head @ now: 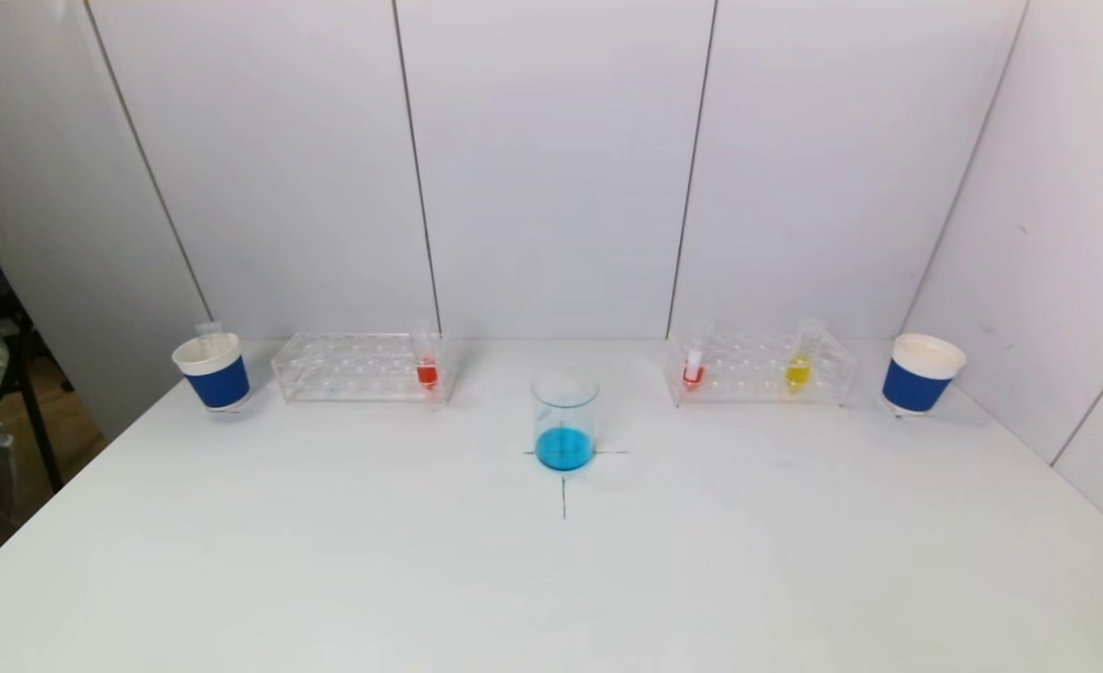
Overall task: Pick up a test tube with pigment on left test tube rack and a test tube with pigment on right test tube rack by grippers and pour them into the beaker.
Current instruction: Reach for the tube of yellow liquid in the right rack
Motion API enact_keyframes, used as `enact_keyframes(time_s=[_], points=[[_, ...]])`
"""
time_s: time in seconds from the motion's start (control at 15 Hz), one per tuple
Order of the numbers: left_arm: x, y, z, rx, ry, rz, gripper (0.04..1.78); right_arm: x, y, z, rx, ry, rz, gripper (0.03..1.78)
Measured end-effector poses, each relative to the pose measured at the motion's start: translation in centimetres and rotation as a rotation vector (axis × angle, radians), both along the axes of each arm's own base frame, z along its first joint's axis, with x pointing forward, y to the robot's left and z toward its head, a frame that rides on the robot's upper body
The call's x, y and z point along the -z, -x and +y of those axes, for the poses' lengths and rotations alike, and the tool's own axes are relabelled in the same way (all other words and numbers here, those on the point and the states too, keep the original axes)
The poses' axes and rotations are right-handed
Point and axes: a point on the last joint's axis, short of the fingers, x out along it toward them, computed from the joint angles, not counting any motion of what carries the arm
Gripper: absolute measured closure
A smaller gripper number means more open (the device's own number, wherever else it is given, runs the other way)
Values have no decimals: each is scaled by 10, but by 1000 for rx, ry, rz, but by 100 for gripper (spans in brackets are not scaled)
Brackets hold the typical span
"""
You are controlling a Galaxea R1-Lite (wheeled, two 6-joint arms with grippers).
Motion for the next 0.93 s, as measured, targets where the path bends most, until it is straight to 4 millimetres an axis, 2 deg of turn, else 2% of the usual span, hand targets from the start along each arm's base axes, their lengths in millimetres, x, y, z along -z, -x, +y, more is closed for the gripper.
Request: enact_keyframes(time_s=[0.13, 0.27, 0.47, 0.67, 0.93], points=[[0, 0, 0, 0, 1, 0, 6, -36, -7, 0, -13, 7, -14, 4], [0, 0, 0, 0, 1, 0, 6, -67, -22, 1, -20, 11, -5, 4], [0, 0, 0, 0, 0, 0, 6, -99, -62, 1, -25, 13, 37, 4], [0, 0, 0, 1, 0, 0, 6, -109, -116, 1, -26, 14, 88, 4], [0, 0, 0, 1, 0, 0, 6, -95, -189, 2, -33, 11, 115, 4]])
